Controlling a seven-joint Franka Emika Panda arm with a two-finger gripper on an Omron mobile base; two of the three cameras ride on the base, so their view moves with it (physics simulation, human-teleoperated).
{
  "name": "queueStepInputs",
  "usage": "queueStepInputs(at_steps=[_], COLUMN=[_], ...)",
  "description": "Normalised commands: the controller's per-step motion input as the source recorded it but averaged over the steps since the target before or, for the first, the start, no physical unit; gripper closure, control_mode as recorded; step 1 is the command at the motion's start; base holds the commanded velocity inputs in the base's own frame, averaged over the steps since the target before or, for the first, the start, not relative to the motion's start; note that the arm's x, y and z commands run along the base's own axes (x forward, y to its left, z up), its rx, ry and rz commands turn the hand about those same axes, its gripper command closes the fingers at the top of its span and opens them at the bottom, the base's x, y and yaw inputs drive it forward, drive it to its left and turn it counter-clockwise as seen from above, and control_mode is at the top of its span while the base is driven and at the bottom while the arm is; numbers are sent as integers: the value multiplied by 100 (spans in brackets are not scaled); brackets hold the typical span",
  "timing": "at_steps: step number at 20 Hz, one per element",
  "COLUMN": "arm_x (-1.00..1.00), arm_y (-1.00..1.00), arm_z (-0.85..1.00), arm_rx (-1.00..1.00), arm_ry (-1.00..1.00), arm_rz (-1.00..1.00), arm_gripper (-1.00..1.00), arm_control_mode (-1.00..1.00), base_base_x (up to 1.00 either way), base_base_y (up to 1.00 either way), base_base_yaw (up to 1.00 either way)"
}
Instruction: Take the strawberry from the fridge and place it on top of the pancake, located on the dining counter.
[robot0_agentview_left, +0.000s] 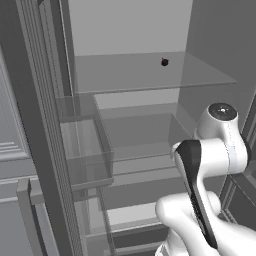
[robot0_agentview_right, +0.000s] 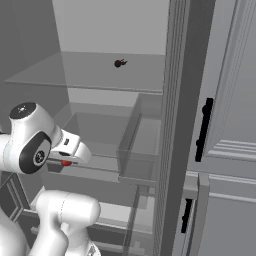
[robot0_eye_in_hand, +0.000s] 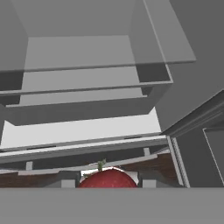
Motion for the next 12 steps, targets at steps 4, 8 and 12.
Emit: queueStepInputs(at_steps=[4, 8, 12], arm_x=[0, -6, 0], arm_y=[0, 0, 0], arm_z=[0, 0, 0], arm_rx=[0, 0, 0], arm_ry=[0, 0, 0], arm_rz=[0, 0, 0], arm_gripper=[100, 100, 100], arm_control_mode=[-100, 100, 100], base_base_x=[0, -22, -71], base_base_y=[0, 0, 0], base_base_yaw=[0, 0, 0])
